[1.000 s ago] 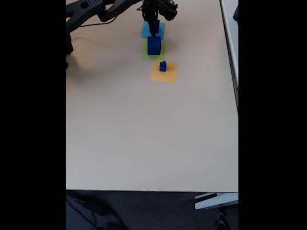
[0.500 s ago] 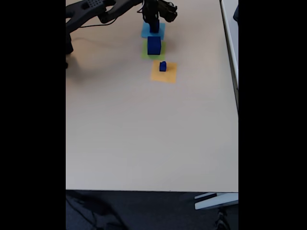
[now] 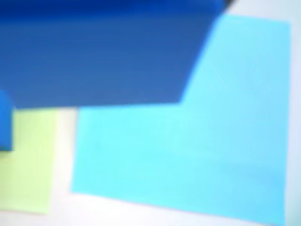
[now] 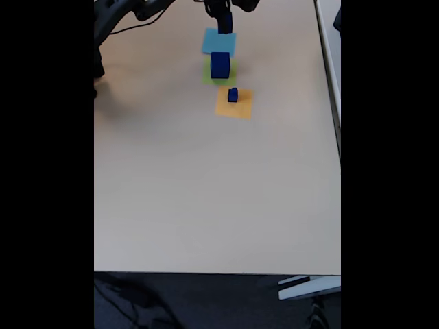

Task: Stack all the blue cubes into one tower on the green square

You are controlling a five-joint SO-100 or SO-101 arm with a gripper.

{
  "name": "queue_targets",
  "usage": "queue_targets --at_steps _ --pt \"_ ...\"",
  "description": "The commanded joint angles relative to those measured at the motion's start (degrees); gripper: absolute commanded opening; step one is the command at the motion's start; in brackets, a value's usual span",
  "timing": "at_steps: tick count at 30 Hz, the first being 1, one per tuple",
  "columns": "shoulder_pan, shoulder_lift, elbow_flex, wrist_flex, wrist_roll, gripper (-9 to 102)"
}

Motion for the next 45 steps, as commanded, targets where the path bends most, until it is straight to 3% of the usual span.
queue_targets --at_steps 1,10,45 --pt "2.64 9.67 2.64 -0.44 -3.96 0" --pt "7.29 9.84 5.89 -3.60 -9.76 0" --pt "9.32 11.78 16.79 -4.04 -12.83 0"
